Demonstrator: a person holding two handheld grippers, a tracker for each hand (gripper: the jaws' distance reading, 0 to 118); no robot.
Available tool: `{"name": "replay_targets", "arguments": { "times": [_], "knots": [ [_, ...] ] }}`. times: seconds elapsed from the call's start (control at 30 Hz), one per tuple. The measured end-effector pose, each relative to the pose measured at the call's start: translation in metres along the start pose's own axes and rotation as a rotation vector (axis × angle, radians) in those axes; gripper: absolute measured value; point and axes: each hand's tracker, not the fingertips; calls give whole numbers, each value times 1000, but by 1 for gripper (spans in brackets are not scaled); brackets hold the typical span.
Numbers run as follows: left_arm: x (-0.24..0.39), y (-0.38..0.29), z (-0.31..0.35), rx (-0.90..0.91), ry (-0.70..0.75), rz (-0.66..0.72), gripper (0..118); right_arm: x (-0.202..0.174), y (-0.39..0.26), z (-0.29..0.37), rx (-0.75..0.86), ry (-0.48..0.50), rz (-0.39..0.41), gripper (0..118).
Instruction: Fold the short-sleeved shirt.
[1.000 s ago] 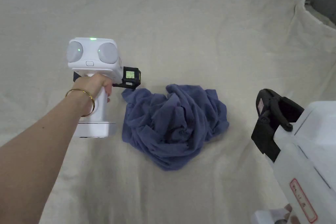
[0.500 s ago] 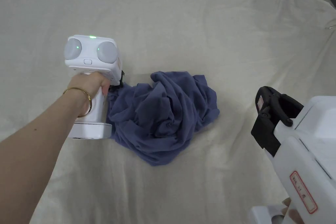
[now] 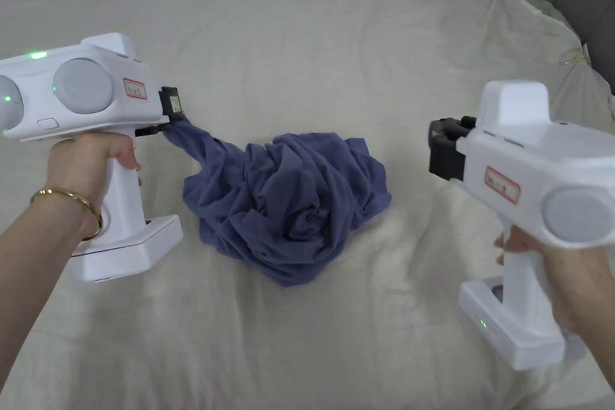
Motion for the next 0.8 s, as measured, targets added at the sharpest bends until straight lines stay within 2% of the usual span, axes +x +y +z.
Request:
{"name": "replay_targets", "arguments": {
  "times": [0.03, 0.07, 0.1, 0.13, 0.17, 0.3, 0.37, 0.43, 0.57, 0.63, 0.73, 0.77, 0.8],
  "knots": [
    [-3, -2, 3, 2, 1, 3, 0, 1, 3, -12, -29, 4, -10, 20],
    [-7, -4, 4, 3, 4, 2, 0, 1, 7, -29, -93, 35, -1, 63],
    [-10, -7, 6, 1, 14, -1, 0, 2, 7, -49, -173, 35, 0, 95],
    [-13, -9, 8, -2, 20, -1, 0, 0, 8, -63, -247, 14, 4, 113],
    [-17, -12, 10, -4, 22, 1, 0, 1, 6, -76, -287, -7, -2, 117],
    [-30, -19, 12, -21, 32, 18, 0, 2, -6, -122, -426, -65, -82, 115],
    [-34, -22, 12, -28, 38, 21, 0, 2, -13, -138, -470, -107, -86, 115],
    [-36, -25, 11, -37, 41, 19, 0, 2, -20, -147, -490, -124, -98, 108],
    [-40, -27, 3, -56, 51, 8, 0, 1, -30, -162, -564, -137, -128, 60],
    [-40, -28, 0, -65, 50, 8, 0, -1, -33, -166, -558, -127, -156, 44],
    [-43, -30, -4, -71, 47, 17, 0, -8, -39, -173, -567, -92, -184, 10],
    [-44, -30, -5, -75, 48, 18, 0, -9, -40, -174, -565, -76, -202, 6],
    [-45, -30, -6, -80, 50, 20, 0, -9, -40, -173, -568, -59, -260, 5]
  ]
}}
